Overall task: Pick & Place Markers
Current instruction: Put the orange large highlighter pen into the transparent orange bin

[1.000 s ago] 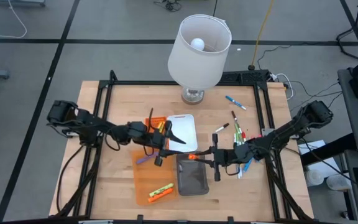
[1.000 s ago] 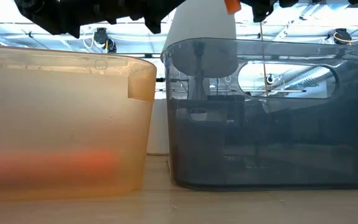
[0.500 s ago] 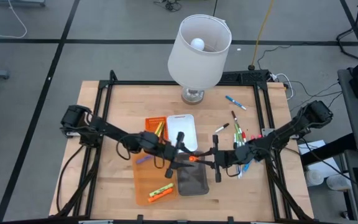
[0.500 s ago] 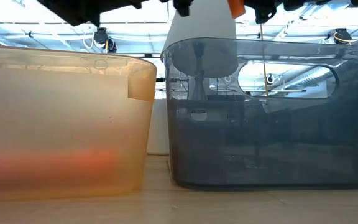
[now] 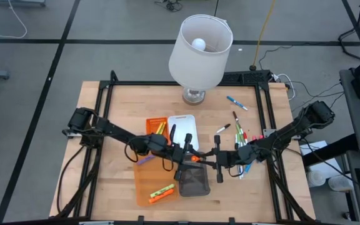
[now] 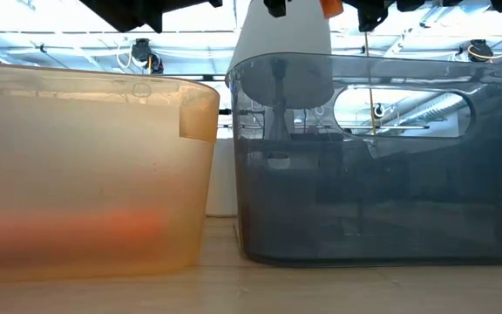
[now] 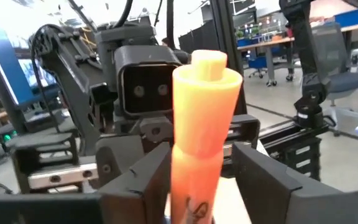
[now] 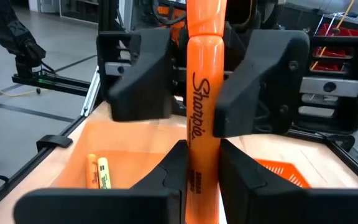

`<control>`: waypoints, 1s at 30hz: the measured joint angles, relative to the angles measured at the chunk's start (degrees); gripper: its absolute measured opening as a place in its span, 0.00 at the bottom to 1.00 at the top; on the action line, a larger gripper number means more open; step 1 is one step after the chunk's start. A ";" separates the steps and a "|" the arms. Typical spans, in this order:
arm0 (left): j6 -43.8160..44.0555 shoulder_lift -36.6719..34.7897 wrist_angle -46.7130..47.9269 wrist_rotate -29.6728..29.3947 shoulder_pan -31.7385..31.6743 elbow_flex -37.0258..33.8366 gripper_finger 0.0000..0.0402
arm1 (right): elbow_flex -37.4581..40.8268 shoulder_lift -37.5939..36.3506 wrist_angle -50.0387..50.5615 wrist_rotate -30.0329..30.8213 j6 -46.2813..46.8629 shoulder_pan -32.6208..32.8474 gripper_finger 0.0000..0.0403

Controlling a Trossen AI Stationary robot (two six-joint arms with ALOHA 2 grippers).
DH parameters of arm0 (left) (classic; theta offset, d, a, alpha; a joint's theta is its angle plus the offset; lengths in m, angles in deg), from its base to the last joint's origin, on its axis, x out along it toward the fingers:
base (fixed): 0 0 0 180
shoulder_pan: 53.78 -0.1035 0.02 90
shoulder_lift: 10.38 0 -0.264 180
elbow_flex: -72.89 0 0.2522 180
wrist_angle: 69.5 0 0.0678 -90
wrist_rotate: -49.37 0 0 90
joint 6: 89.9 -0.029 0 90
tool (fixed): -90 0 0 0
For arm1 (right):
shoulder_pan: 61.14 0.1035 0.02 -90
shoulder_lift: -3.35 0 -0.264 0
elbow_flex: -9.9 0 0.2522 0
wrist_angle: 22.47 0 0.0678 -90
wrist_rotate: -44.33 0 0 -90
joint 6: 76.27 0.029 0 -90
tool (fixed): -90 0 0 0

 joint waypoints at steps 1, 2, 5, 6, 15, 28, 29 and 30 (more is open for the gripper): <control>-0.94 0.00 -0.12 0.00 0.06 0.00 0.39 | 0.00 0.00 -0.08 -0.02 0.00 0.00 0.12; -1.68 0.00 -0.09 0.00 0.07 0.00 0.34 | 0.00 0.00 -0.07 -0.04 0.00 0.00 0.12; -2.34 0.00 0.14 -0.34 0.03 -0.01 0.15 | 0.02 0.02 0.22 -0.36 0.18 0.02 0.12; -2.41 0.00 0.11 -0.38 -0.04 0.00 0.13 | 0.02 0.01 0.20 -0.35 0.37 0.00 0.12; -0.92 -2.84 4.55 -3.65 1.15 -0.08 0.13 | 0.02 -0.21 2.69 0.04 3.02 0.00 0.27; 12.95 -13.66 36.27 -27.79 13.07 -2.62 0.13 | 0.04 -9.23 18.83 0.15 10.54 2.13 0.32; 15.36 -13.62 37.12 -28.85 14.17 -3.63 0.13 | 0.04 -9.86 19.45 0.15 10.75 2.58 0.32; 18.28 -13.62 37.41 -30.28 15.20 -4.76 0.13 | 0.03 -10.37 19.78 0.17 10.83 2.96 0.31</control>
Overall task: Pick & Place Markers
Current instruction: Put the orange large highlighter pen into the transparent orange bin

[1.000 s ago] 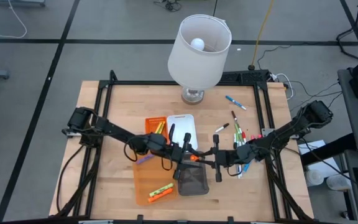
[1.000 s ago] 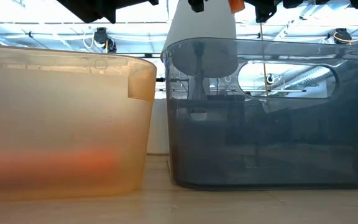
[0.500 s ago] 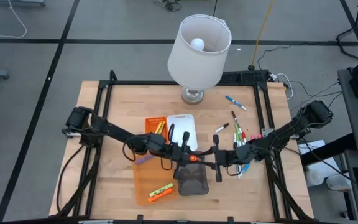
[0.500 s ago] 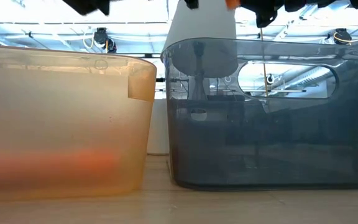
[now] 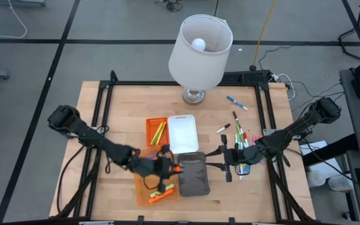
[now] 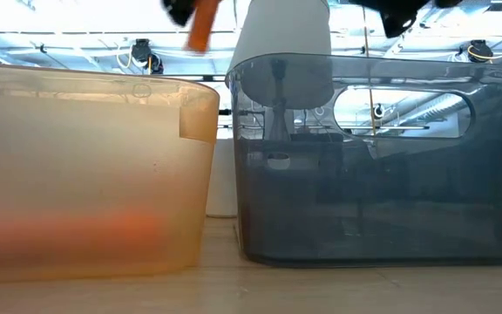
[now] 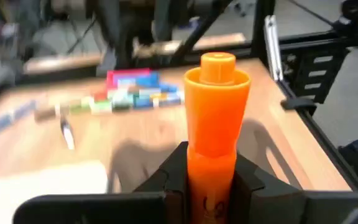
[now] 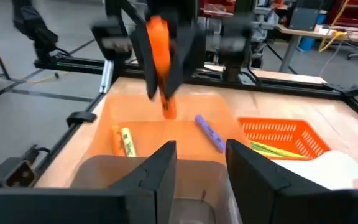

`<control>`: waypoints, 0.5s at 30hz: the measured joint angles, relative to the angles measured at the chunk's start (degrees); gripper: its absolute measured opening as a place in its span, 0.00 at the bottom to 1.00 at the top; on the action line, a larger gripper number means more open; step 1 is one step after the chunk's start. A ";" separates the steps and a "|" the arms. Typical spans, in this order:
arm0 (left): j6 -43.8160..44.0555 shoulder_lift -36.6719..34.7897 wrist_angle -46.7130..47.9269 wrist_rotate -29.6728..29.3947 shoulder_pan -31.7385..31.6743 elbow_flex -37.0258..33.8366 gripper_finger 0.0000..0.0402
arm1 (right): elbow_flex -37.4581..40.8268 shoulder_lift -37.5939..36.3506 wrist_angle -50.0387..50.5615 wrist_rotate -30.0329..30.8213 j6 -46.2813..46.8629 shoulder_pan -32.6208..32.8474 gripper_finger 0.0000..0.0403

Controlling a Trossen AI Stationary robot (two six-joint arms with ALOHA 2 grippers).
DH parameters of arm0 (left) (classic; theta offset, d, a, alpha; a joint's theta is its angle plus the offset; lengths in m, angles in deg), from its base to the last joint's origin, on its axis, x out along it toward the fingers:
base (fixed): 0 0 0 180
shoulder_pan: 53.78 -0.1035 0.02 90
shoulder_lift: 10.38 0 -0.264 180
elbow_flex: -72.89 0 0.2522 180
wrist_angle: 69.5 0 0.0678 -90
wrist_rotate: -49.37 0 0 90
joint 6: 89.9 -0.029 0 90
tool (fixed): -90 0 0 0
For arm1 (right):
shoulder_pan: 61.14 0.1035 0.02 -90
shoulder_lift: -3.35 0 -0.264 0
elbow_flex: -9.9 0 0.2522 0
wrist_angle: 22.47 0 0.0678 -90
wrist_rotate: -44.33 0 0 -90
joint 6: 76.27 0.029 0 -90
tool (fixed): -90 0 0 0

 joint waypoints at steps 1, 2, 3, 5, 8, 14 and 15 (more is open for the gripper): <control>2.81 -0.01 -0.05 -1.37 1.04 -1.12 0.13 | 0.01 -0.31 0.05 0.00 0.03 0.33 0.31; 5.91 -0.05 -0.10 -2.39 2.00 -2.29 0.13 | 0.00 -0.53 0.10 -0.02 0.02 0.66 0.31; 9.19 -0.24 -0.07 -2.67 2.84 -3.41 0.13 | 0.00 -0.82 0.33 -0.03 -0.08 0.99 0.31; 16.28 -0.88 0.70 -2.16 4.57 -5.58 0.13 | 0.01 -1.19 0.20 -0.02 -0.27 1.47 0.30; 26.79 -1.05 5.34 -0.49 6.07 -7.14 0.13 | 0.01 -1.49 0.14 -0.02 -0.60 1.59 0.30; 37.42 -0.98 19.08 -0.24 6.07 -7.48 0.13 | 0.00 -1.49 0.03 -0.02 -0.69 1.55 0.30; 37.43 -0.98 20.03 -0.16 5.97 -7.48 0.14 | 0.00 -1.49 0.02 -0.02 -0.69 1.55 0.29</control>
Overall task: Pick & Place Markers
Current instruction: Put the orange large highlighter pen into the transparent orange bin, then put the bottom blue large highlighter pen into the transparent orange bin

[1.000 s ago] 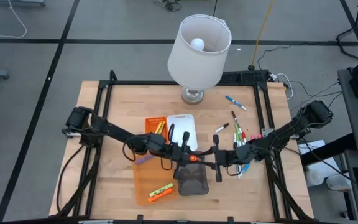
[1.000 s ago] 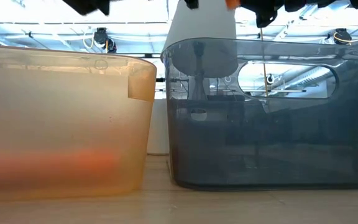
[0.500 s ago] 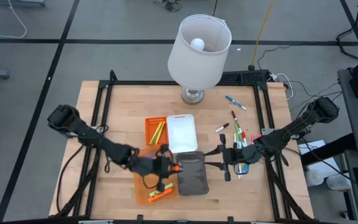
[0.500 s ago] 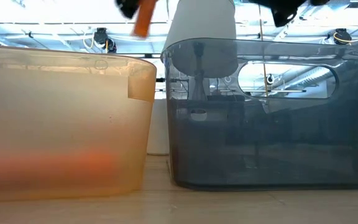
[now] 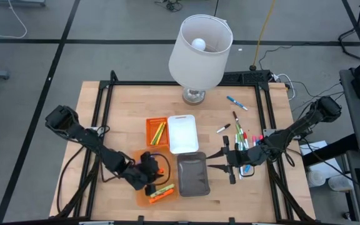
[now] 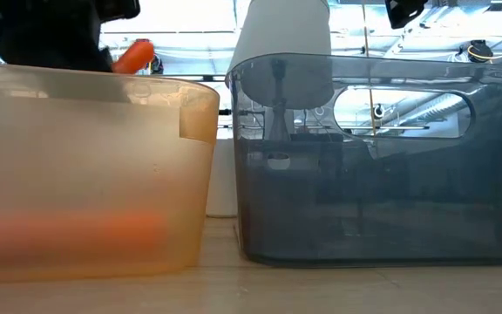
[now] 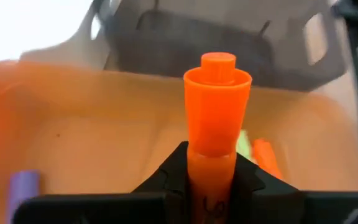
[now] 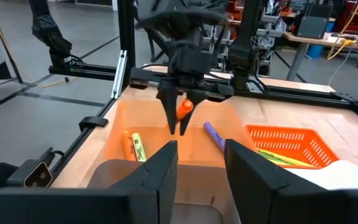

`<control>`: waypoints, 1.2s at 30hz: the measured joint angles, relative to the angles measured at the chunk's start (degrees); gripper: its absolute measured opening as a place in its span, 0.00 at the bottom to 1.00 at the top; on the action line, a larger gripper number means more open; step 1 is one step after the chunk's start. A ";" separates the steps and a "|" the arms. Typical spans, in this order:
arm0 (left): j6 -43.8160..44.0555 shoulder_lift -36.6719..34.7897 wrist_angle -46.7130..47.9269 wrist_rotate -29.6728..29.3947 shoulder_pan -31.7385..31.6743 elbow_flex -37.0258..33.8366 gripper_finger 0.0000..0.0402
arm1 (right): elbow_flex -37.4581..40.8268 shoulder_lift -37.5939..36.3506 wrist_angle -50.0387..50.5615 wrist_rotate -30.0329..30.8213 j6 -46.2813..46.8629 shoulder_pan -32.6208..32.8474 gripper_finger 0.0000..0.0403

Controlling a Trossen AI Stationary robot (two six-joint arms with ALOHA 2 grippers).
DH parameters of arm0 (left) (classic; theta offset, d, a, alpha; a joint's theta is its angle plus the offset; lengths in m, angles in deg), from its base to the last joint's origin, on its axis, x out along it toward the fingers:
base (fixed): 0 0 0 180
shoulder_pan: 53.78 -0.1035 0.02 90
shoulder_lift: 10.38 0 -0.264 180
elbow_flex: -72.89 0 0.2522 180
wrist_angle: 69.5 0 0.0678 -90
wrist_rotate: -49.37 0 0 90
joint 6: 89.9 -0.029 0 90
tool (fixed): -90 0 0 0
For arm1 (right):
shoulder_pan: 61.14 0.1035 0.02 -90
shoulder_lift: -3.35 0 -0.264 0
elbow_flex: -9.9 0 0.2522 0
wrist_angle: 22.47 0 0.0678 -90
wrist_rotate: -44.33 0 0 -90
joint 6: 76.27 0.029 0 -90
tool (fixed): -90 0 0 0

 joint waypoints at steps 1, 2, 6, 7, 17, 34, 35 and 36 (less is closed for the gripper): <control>-0.09 0.00 0.43 0.11 -0.18 0.00 0.17 | -0.01 0.00 -0.02 0.00 0.00 -0.02 0.29; -0.50 0.00 0.44 0.38 -0.31 0.02 0.21 | 0.01 0.00 -0.02 0.00 0.00 -0.02 0.29; -2.18 0.00 0.35 2.09 -0.56 0.07 0.42 | -0.01 0.00 0.06 -0.02 0.00 -0.02 0.29; -2.19 0.00 0.33 2.44 -0.56 0.07 0.47 | -0.01 0.00 0.22 -0.02 0.00 -0.02 0.29; -10.21 -3.13 -0.73 2.47 -1.27 0.13 0.73 | -0.01 0.04 -0.44 -3.17 3.19 0.75 0.29; -44.77 -13.11 -14.60 2.42 1.27 0.17 0.81 | -16.64 10.64 32.96 10.05 22.89 11.24 0.28; -44.43 -13.11 -14.11 2.42 1.27 0.17 0.81 | -18.60 12.48 38.62 9.32 26.97 11.22 0.27; -44.43 -13.11 -13.72 2.42 1.27 0.15 0.80 | -20.36 14.24 44.93 8.85 31.80 10.97 0.25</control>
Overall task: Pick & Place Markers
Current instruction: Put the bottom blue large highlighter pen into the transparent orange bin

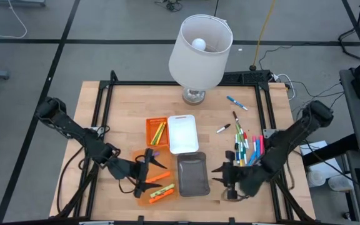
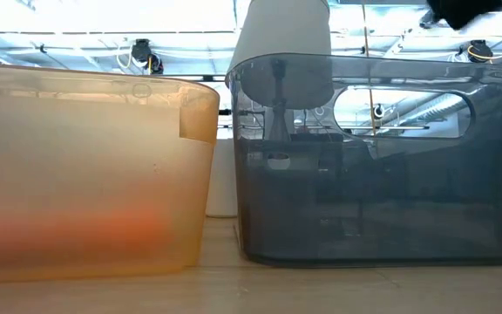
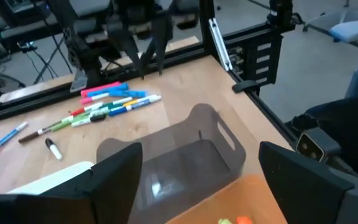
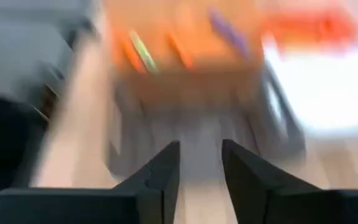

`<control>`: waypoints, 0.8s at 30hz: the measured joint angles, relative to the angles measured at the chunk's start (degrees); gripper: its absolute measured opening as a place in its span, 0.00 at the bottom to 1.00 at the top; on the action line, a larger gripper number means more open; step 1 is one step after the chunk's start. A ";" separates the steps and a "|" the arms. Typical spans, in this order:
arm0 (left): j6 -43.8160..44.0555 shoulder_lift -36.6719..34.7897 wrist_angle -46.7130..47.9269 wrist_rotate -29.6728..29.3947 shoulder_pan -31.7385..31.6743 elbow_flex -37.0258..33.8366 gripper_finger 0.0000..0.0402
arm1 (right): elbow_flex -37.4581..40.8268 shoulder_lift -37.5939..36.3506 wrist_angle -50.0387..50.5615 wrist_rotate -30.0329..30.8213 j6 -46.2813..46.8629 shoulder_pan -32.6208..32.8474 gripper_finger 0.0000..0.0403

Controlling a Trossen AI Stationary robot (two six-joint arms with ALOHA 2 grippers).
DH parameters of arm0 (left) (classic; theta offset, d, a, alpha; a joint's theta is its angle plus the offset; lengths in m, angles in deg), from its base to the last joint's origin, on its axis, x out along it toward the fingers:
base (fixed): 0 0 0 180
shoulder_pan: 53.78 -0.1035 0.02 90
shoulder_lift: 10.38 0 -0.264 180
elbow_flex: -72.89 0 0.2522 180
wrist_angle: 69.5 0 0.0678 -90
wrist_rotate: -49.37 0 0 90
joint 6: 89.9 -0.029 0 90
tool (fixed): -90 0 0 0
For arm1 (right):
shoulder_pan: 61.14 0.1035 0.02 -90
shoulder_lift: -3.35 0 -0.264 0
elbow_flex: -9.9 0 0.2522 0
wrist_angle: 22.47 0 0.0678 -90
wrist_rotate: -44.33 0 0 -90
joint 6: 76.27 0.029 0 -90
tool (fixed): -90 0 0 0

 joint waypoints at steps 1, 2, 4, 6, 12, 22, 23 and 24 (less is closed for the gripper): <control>0.15 0.00 0.37 0.00 0.00 0.00 0.80 | -1.52 1.72 6.43 -0.74 5.58 -0.23 0.24; 0.47 0.00 0.71 0.02 -0.10 0.00 0.79 | -2.79 3.45 12.95 -2.44 12.10 -0.70 0.22; 1.31 0.00 1.54 0.09 -0.39 0.00 0.79 | -3.67 6.32 23.92 -8.90 25.16 -1.44 0.18; 2.67 0.00 2.69 0.19 -1.05 0.00 0.78 | -3.11 8.58 32.75 -16.62 36.79 -1.79 0.14; 4.05 0.00 2.88 0.13 -3.30 -0.04 0.79 | 3.62 9.27 50.54 -36.08 51.12 -0.85 0.08; 5.62 0.00 3.56 0.17 -5.78 -0.04 0.82 | 15.51 2.75 48.51 -38.38 56.01 -0.85 0.07; 5.64 0.02 3.56 0.17 -5.86 -0.04 0.81 | 16.68 2.58 48.36 -38.02 56.56 -0.99 0.06; 5.64 0.02 3.68 0.13 -5.88 -0.04 0.81 | 17.14 2.52 48.14 -37.65 56.72 -1.23 0.06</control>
